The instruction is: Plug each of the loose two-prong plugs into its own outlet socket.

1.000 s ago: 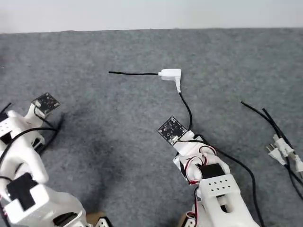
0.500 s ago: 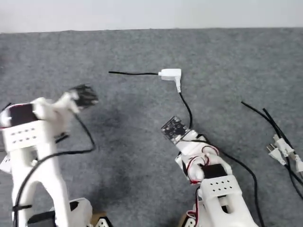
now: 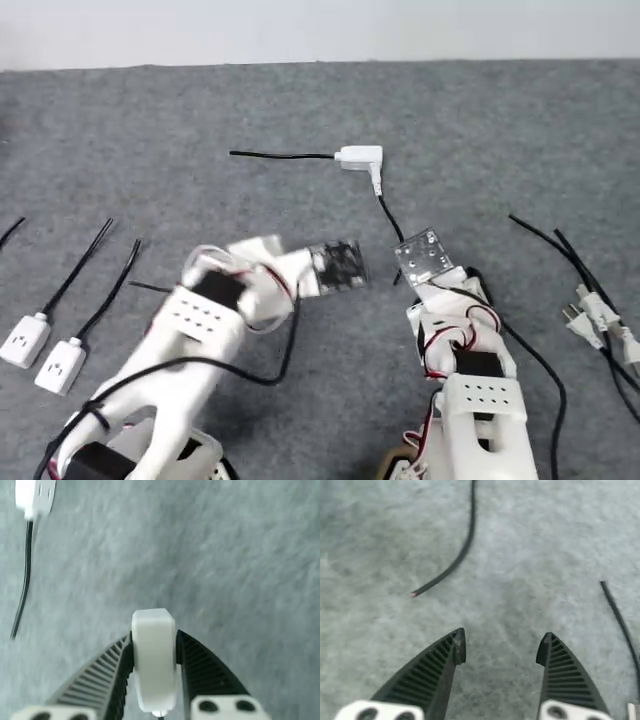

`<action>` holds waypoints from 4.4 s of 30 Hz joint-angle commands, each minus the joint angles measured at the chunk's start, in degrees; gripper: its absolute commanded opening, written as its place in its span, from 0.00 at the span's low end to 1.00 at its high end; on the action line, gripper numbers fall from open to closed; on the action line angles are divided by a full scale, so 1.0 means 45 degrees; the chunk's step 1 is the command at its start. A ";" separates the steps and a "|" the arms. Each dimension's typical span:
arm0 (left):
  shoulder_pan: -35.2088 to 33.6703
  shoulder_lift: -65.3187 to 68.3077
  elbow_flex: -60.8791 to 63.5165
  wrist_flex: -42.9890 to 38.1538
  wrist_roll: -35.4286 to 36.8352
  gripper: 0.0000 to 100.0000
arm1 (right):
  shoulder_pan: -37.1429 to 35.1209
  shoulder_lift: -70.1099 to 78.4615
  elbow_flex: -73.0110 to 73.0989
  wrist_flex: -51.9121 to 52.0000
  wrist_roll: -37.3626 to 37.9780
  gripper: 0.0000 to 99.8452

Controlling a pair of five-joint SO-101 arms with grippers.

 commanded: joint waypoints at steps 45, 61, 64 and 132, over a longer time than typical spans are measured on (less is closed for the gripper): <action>0.3907 -0.0684 0.2803 -0.1231 0.2051 0.30 | 0.1416 -0.0049 -0.0117 -0.1709 -0.1035 0.23; 0.2696 0.2364 0.0264 -0.0020 -0.0059 0.30 | 0.1397 -0.0049 -0.0078 -0.1709 -0.1035 0.23; 0.2696 0.3360 -0.0440 0.0059 -0.0117 0.30 | 0.1397 -0.0049 -0.0078 -0.1729 -0.1035 0.23; 0.3868 0.4708 -0.2569 0.1270 -0.0332 0.02 | 0.1377 -0.0049 -0.0059 -0.1709 -0.1035 0.23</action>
